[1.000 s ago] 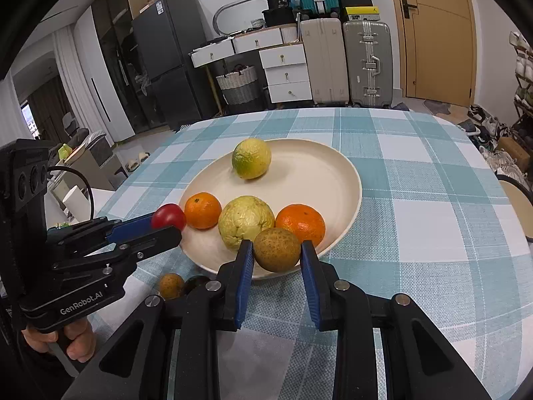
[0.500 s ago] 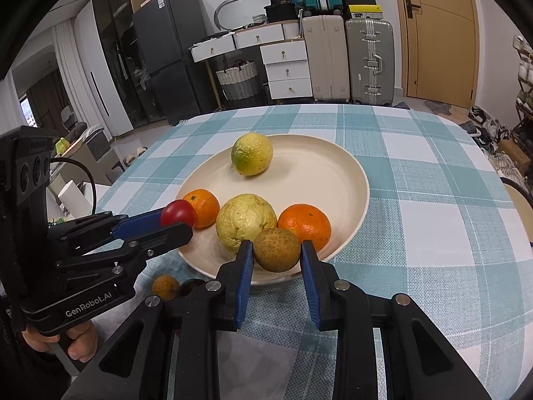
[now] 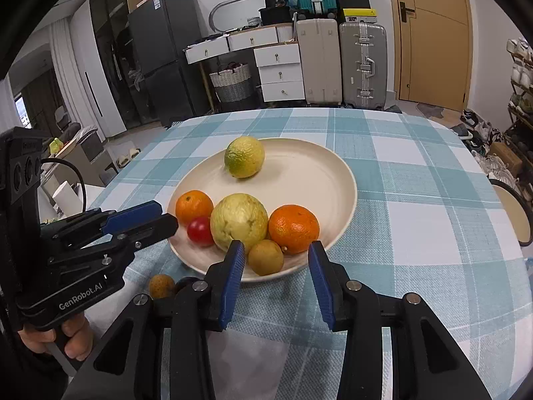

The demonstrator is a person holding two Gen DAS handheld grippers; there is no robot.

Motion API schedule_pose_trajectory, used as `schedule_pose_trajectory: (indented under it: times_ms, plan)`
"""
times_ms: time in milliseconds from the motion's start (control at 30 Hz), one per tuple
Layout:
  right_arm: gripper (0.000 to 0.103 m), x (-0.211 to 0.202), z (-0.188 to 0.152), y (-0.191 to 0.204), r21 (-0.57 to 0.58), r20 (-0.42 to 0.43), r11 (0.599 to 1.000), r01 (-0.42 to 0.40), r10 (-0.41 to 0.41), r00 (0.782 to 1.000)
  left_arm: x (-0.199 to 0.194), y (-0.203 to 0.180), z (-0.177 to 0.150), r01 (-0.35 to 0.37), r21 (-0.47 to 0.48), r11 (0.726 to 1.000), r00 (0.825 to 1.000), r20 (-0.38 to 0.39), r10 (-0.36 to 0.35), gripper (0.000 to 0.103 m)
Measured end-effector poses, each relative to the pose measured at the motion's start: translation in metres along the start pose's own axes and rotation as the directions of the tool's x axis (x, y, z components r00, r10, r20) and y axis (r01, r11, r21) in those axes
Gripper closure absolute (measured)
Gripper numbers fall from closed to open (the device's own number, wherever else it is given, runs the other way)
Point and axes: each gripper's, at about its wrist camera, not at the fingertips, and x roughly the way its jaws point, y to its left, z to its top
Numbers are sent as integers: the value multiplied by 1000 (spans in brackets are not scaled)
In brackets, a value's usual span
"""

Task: Organize fruits
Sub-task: 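Carry the tomato and brown fruit over the plate and open both tools, then move the right tool to the second red tomato and close on it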

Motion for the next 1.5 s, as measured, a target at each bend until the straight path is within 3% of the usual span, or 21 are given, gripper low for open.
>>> schedule_pose_trajectory:
  times_ms: [100, 200, 233, 267, 333, 400, 467, 667, 1000, 1500]
  plan:
    - [54, -7, -3, -3, 4, 5, 1000, 2, -2, 1000, -9, 2, -2, -22, 0, 1000, 1000, 12, 22, 55]
    - [48, -13, -6, -4, 3, 7, 1000, 4, -4, 1000, -19, 4, -6, -40, -4, 999, 999, 36, 40, 24]
    - [40, -14, -7, -5, 2, 3, 1000, 7, -7, 1000, -21, 5, -7, -49, -12, 999, 998, 42, 50, 15]
    - [34, -15, -8, -5, 5, 2, 1000, 8, -8, 1000, -23, 7, -9, -61, -22, 998, 997, 45, 62, 13]
    - [32, -17, -10, -6, 7, 6, 1000, 4, -4, 1000, -26, 11, -10, -55, -36, 998, 998, 39, 56, 10]
    - [27, -19, -12, -6, 5, -2, 1000, 1, -1, 1000, -30, 16, -11, -47, -61, 997, 998, 38, 50, 0]
    - [14, -19, -14, -4, -7, -8, 1000, -1, 1, 1000, -34, 20, -14, -31, -76, 997, 999, 42, 34, 1]
    - [3, -20, -20, 4, -34, -12, 999, 9, -9, 1000, -41, 21, -23, -36, -71, 997, 999, 20, 38, 1]
    - [1, -23, -33, 14, -37, -24, 999, -5, 4, 1000, -55, 6, -35, -61, 17, 998, 998, 29, 60, 1]
    - [0, -11, -46, 25, -46, -85, 998, -30, 26, 996, -54, 4, -38, -37, 13, 999, 999, 13, 36, 1]
